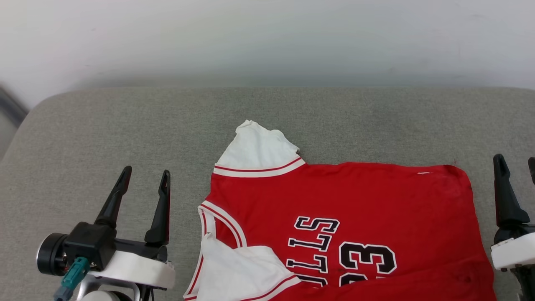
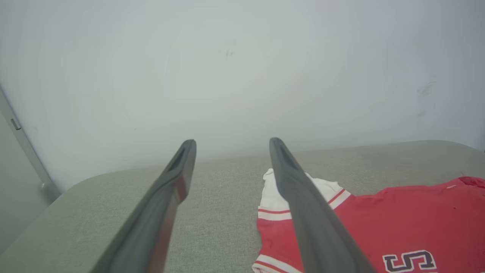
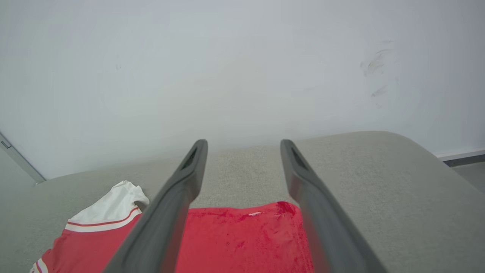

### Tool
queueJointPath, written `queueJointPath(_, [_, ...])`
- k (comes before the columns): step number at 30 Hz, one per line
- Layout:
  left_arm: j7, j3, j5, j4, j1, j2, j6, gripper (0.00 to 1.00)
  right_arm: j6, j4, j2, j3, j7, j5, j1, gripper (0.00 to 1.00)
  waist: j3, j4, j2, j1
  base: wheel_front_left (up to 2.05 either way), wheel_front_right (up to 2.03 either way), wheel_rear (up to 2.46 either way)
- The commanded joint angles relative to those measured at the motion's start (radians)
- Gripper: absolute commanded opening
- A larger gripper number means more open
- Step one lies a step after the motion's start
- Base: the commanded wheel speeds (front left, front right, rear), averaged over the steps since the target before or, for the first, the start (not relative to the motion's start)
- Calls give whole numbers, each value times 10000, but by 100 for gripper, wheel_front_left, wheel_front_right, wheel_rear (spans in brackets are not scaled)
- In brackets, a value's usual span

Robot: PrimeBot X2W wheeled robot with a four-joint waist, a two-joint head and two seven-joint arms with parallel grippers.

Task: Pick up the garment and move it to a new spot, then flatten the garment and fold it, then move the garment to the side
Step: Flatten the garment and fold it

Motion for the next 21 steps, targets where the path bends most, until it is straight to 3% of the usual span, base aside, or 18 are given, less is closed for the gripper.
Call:
queueJointPath(1, [-66,169,236,-37,182,-176,-155,100,0,-111,84,84,-347,-39,95,100,68,-54,0,0,0,0,0])
queueJointPath(5, [-69,632,621,40,363,-658,-715,100,0,-181,289,264,-1168,-48,201,100,209,-183,0,0,0,0,0])
queueJointPath(9, [-59,938,843,233,325,-757,-1326,100,0,-230,158,539,-1532,-388,249,100,452,-315,0,0,0,0,0])
queueJointPath(15, [247,868,609,610,-292,-323,-2330,100,0,-413,118,639,-1631,-509,-82,100,1079,-618,0,0,0,0,0])
queueJointPath(21, [1648,833,58,815,-1841,198,-3273,100,0,-610,255,805,-1729,-543,-260,100,2071,-1107,0,0,0,0,0])
